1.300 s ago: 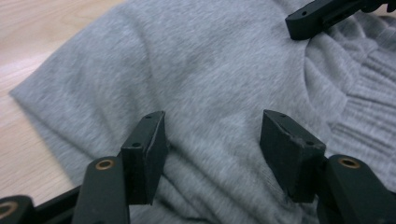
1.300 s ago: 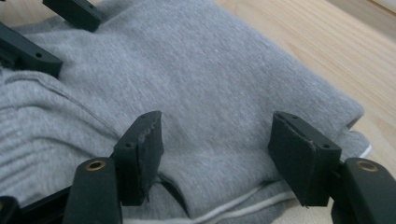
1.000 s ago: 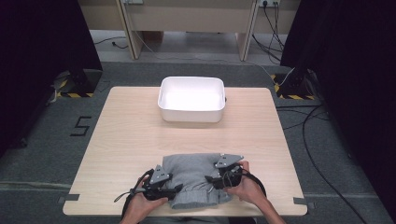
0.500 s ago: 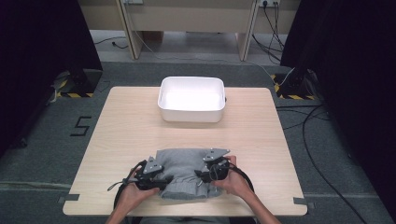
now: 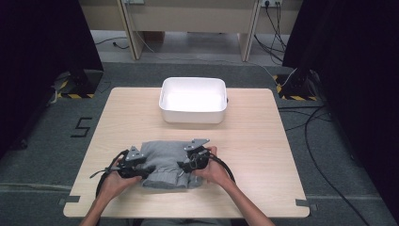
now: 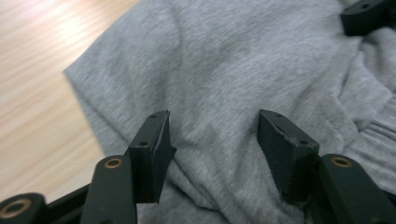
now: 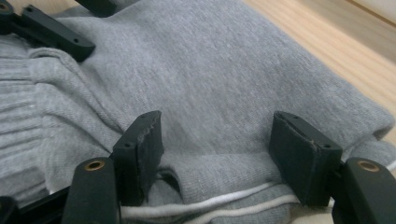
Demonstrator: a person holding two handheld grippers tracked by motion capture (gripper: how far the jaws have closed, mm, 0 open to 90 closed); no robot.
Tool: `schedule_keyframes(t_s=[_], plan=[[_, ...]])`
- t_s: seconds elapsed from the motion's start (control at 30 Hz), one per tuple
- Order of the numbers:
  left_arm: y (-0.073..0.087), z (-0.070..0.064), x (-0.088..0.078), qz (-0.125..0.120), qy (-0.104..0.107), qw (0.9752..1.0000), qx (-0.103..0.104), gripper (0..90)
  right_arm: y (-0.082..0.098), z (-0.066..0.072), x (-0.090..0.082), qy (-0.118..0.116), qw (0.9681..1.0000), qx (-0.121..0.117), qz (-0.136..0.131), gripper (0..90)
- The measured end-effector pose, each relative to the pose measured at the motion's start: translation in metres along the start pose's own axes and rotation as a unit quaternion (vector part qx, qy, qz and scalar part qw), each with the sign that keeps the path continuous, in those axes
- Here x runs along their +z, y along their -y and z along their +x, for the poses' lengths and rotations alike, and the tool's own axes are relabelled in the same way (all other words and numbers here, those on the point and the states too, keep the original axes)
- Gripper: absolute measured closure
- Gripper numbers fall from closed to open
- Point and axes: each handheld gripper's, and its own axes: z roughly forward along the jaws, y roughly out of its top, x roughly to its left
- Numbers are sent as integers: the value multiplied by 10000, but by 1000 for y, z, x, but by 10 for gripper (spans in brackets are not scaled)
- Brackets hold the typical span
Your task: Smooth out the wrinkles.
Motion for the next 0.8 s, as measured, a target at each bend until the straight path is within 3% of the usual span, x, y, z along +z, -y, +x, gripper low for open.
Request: schedule_keyframes(t_s=[0.1,0.23,0.37,0.43,0.5,0.63,0.73,0.8], plan=[[3,12,-2,-36,-46,9999,-136,440,-10,0,11,-8,10000,-17,-4,352],[6,25,-6,-28,-276,9993,-250,440,-23,1,25,-33,10000,-57,13,351],[4,25,-14,54,-590,9978,-282,424,-36,6,35,20,9999,-106,121,349],[1,19,-21,-64,-621,9973,-395,418,-41,8,35,63,9997,-123,196,336],[-2,10,-27,-185,-693,9968,-342,399,-43,10,30,51,9998,-138,148,325],[-7,-18,-38,-667,-495,9955,-466,365,-41,13,6,48,9999,-128,-65,325],[-8,-39,-35,-731,-399,9958,-369,354,-30,14,-4,25,9999,-140,6,324],[-6,-54,-27,-645,-362,9970,-246,350,-21,16,-7,85,9998,-166,1,324]])
